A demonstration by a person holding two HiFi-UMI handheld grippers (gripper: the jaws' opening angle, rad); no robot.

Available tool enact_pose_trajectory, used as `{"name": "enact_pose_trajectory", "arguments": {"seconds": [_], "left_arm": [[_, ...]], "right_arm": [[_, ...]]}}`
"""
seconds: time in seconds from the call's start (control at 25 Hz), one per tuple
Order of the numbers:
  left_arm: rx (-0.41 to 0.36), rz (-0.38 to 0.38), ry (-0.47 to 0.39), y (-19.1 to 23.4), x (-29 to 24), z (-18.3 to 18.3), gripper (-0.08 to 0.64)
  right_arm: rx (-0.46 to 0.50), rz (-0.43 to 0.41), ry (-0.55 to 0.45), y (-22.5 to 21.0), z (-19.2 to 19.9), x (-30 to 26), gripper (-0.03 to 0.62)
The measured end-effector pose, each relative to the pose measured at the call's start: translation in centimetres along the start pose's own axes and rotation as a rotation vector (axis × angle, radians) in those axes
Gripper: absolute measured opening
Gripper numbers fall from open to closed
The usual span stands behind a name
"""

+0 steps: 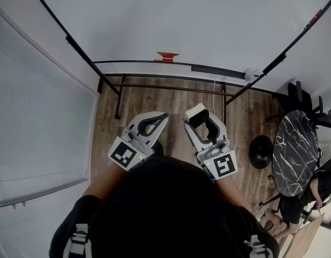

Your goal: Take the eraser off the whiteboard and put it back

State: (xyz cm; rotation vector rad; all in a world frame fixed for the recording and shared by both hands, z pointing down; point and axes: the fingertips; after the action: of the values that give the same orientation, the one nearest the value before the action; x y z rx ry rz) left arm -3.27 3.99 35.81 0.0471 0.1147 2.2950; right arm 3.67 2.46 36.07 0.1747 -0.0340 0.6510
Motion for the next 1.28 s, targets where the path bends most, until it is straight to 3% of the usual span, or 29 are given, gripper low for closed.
{"name": "enact_pose_trajectory", "arguments": {"seconds": [0.64,0.84,1.28], "left_arm": [[-0.004,0.019,0.011,-4.1,-0.9,0.6,0.004],[-0.013,0.042,0.046,-5.0,-2.4,1.4,0.005],[0.005,0.090,0.008,1.3,-9.0,0.8,0.005]], "right_arm": [[-0.010,0.069,0.023,-1.3,-0.4,5.2,0.226],[-0.014,0.111,0.045,-3.4,0.3,6.8,0.227],[-0.010,0.174,0.066,-10.0,2.3,2.1,0.227]]}}
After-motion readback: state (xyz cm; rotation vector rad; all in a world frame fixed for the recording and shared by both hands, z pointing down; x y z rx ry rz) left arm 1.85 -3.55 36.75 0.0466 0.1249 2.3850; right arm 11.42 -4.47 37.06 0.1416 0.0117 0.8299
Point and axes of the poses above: the fingertips, and each gripper's own axes: x backward along the fingers, y to its left, z out of its underside, and after that the axes turned 7 degrees about x, right-handed
